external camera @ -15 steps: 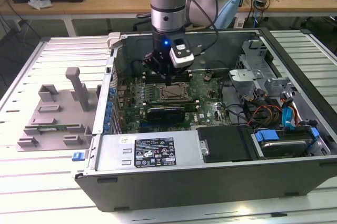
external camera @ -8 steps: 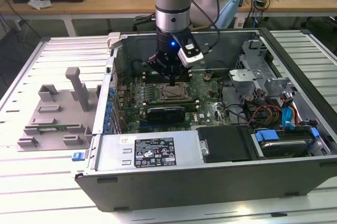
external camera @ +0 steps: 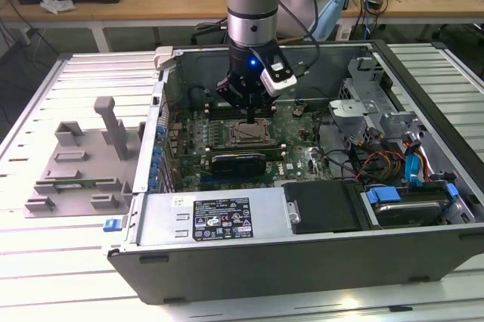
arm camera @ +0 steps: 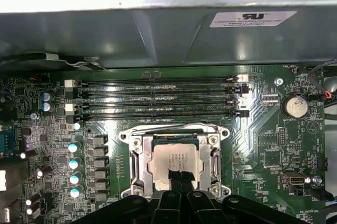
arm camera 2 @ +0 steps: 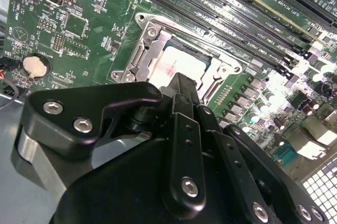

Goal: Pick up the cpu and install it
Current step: 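Install the first cpu locking lever, then install the second cpu locking lever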

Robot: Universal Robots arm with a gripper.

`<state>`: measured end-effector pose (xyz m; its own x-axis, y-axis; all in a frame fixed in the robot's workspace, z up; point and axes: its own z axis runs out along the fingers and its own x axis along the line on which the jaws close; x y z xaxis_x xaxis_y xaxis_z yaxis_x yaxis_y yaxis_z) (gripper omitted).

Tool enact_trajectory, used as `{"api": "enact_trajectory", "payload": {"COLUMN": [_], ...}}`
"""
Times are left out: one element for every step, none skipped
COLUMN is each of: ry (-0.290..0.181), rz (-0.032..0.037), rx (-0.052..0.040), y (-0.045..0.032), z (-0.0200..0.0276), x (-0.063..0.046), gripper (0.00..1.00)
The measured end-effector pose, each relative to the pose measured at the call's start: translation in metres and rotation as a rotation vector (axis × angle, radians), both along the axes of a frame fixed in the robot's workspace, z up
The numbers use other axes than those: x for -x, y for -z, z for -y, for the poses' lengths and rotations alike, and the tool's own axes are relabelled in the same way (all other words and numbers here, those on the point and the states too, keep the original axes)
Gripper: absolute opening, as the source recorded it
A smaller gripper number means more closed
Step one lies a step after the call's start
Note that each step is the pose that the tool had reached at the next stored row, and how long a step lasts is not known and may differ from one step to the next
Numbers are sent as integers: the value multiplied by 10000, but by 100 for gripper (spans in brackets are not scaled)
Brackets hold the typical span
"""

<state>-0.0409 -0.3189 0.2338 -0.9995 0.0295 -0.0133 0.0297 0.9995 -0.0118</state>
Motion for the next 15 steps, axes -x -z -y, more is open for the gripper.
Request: {"api": "enact_trajectory", "payload": {"ry": [0,1,0,0,0,0,0,0,0,0,0,0,0,1,0], "rz": [0,0,0,0,0,1,0,0,0,0,0,-2,0,0,1], "rx": [0,0,0,0,0,0,0,0,0,0,-1,4,1,1,-2], "y": [0,0,-1,-1,-2,-2,-3,-3,-3,-3,-3,-18,-60,-111,-114], "z": [0,0,0,0,0,0,0,0,0,0,0,1,0,0,0], "x": [0,0,0,0,0,0,0,0,0,0,0,0,0,0,0], "gripper": [11,11,11,11,11,11,11,11,11,11,11,11,11,11,11]}}
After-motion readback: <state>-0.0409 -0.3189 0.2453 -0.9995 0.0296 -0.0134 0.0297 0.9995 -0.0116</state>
